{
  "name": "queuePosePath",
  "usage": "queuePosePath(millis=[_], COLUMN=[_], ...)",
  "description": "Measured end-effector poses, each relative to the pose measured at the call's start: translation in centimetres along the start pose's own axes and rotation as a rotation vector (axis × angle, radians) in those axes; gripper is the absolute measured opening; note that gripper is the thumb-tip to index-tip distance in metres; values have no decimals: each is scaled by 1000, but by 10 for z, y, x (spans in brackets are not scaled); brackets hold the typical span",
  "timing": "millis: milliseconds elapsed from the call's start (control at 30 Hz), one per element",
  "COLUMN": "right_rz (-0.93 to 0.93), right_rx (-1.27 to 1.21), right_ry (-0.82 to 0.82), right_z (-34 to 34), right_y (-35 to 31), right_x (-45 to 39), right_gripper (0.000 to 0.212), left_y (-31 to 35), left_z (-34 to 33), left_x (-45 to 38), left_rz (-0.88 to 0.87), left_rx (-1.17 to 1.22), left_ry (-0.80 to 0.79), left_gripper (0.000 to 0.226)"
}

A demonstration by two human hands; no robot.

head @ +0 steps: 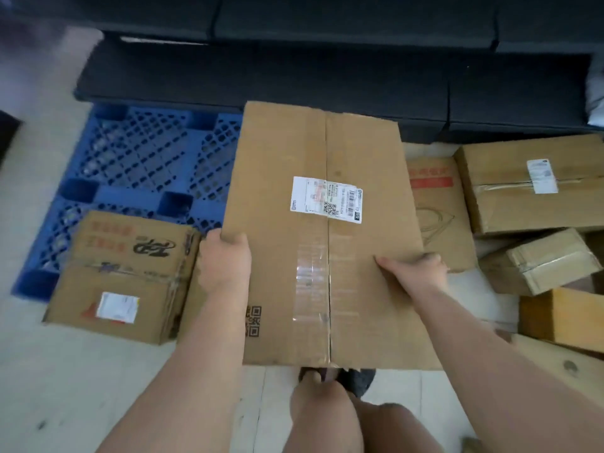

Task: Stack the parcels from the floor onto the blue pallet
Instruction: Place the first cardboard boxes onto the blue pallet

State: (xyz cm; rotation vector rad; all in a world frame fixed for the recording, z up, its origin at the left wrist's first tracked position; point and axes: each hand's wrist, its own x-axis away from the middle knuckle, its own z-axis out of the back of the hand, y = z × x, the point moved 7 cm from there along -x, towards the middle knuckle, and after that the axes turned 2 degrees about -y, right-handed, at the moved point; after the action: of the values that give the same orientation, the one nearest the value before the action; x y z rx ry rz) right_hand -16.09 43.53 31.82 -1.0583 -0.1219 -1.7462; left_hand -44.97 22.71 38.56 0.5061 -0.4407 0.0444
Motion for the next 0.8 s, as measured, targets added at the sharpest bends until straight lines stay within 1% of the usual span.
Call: queuePosePath(millis=[67, 167, 300, 367, 500, 600, 700, 800], right_rz=[22, 83, 192, 244, 284, 264, 246, 226], right_rx=[-19, -42, 16, 12, -38, -65, -62, -67], right_ry=[-29, -56, -65, -76, -122, -123, -108, -111], right_z=[-7, -25, -68, -97, -172, -235, -293, -338], right_y=[-3, -17, -47, -61, -70, -66, -64, -66], right_x=[45, 102, 172, 207, 278, 329, 370, 396], right_gripper=[107, 105, 105, 100, 91, 95, 98, 99], left_y=[-17, -50, -104, -140, -217, -273, -319, -353], left_z=[49, 115, 191, 228, 295, 345, 387, 412], left_x=[14, 27, 23, 13, -17, -49, -85, -119], left_rz=[-10, 21, 63, 97, 128, 151, 177, 186], left_rx=[54, 107, 198, 252, 360, 310, 272, 273], left_ry=[16, 60, 137, 160, 128, 114, 100, 71], left_gripper=[45, 39, 45, 45, 53, 57, 52, 46])
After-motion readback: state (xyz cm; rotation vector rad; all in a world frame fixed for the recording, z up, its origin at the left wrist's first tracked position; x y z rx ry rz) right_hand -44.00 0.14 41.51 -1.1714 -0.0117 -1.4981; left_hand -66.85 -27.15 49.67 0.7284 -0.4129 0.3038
